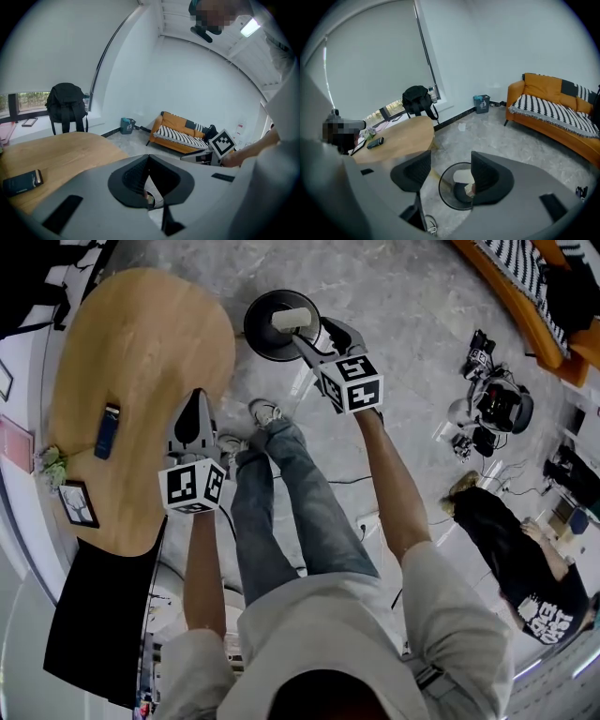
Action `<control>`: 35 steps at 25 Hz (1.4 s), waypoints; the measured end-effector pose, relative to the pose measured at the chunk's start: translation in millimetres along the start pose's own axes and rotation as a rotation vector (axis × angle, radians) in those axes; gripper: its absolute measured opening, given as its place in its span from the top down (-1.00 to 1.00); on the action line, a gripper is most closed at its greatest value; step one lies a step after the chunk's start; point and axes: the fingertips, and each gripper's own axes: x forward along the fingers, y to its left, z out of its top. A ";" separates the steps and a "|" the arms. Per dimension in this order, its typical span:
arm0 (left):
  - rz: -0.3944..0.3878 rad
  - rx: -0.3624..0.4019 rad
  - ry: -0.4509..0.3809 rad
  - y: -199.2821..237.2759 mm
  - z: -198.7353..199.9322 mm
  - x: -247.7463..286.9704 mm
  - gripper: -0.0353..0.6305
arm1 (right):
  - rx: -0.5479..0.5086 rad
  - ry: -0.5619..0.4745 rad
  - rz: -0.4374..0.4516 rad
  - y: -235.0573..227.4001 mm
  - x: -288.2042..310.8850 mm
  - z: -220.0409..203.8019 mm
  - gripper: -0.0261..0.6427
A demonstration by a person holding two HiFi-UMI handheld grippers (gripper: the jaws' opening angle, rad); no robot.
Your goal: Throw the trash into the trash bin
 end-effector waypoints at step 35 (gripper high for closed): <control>0.362 -0.142 -0.125 109.1 -11.5 -143.1 0.84 | -0.319 0.005 0.289 190.3 40.7 37.6 0.83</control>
